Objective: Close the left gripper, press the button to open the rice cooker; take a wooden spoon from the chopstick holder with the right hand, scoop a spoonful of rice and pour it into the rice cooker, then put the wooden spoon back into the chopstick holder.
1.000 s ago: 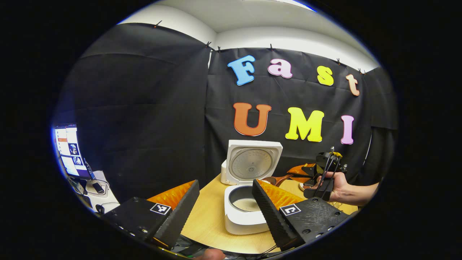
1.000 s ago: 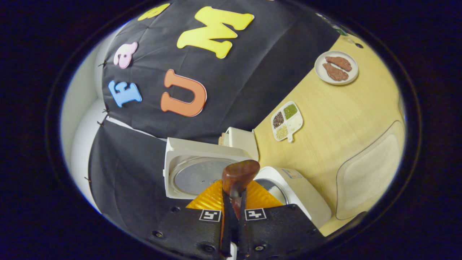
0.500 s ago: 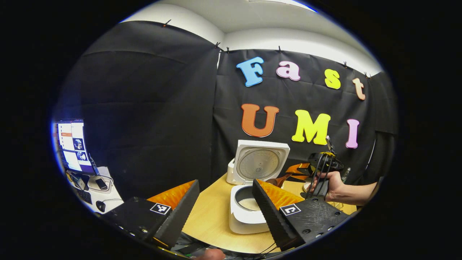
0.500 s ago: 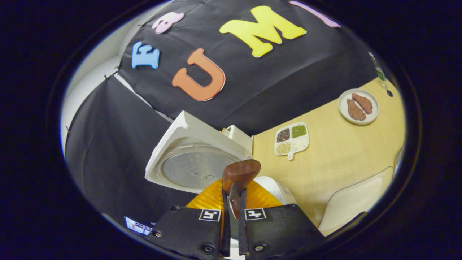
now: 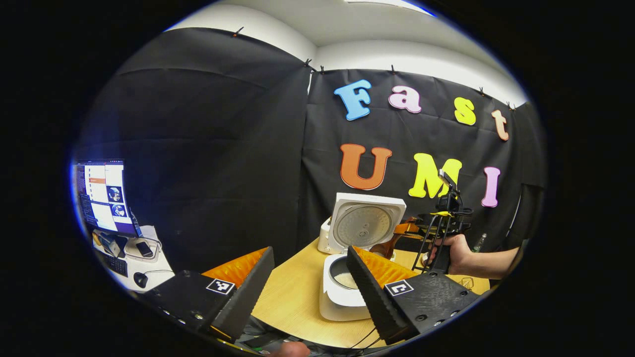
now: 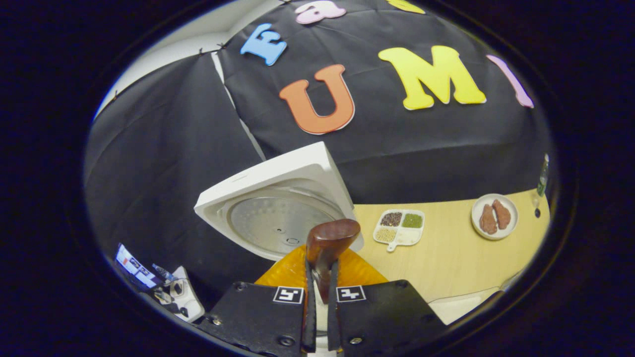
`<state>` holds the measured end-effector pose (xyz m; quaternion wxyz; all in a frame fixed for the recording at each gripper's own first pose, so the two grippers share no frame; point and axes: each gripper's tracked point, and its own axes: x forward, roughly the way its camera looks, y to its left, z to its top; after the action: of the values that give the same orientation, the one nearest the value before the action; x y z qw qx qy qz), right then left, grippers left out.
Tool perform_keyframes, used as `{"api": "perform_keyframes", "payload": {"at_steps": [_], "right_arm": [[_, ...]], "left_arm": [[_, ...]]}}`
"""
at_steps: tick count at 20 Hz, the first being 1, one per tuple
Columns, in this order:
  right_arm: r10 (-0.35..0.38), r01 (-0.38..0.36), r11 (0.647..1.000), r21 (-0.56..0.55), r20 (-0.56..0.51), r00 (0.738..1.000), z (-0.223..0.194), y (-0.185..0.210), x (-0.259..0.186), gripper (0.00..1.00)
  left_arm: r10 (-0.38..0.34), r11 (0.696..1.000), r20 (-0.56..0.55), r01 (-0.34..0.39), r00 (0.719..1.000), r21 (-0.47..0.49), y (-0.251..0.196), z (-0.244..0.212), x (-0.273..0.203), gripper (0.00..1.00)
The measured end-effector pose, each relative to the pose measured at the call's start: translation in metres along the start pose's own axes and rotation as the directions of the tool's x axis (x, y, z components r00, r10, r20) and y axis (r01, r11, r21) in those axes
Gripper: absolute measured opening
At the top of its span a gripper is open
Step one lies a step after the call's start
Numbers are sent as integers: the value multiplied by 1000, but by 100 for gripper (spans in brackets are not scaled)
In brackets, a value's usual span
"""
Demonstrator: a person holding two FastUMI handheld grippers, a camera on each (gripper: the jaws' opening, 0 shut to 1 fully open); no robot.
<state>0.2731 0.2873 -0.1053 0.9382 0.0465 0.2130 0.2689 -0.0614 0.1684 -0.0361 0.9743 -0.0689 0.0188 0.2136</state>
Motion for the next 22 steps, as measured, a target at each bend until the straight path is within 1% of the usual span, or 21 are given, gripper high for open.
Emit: {"api": "perform_keyframes", "payload": {"at_steps": [1, 2, 3, 4, 6, 11, 20, 22], "right_arm": [[5, -5, 999, -43, 7, 1000, 2, 6, -1, 9], [11, -10, 997, -82, 14, 1000, 4, 11, -2, 13], [15, -12, 992, -123, 22, 1000, 6, 16, -3, 13], [17, -11, 986, -164, 30, 999, 8, 20, -3, 11], [21, -9, 971, -238, 47, 999, 12, 28, -6, 11], [58, -14, 911, -413, 96, 994, 23, 51, -12, 11], [124, -6, 821, -571, 167, 978, 46, 80, -26, 11], [135, -4, 808, -589, 178, 975, 50, 84, -30, 11]], "left_arm": [[0, 1000, 3, 0, 1000, -1, -1, 0, 0, 94], [0, 1000, 3, 0, 1000, -2, -1, 1, 0, 94], [0, 1000, 4, 0, 1000, -2, -2, 0, 1, 94], [1, 1000, 4, -1, 1000, -4, -3, 0, 2, 94], [2, 1000, 1, -2, 1000, -5, -3, 0, 2, 94], [8, 1000, 12, -8, 1000, -10, -5, 2, -2, 94], [1, 1000, 13, -1, 1000, -11, -15, -1, -6, 94], [2, 1000, 13, -2, 1000, -13, -15, -2, -7, 94]]}}
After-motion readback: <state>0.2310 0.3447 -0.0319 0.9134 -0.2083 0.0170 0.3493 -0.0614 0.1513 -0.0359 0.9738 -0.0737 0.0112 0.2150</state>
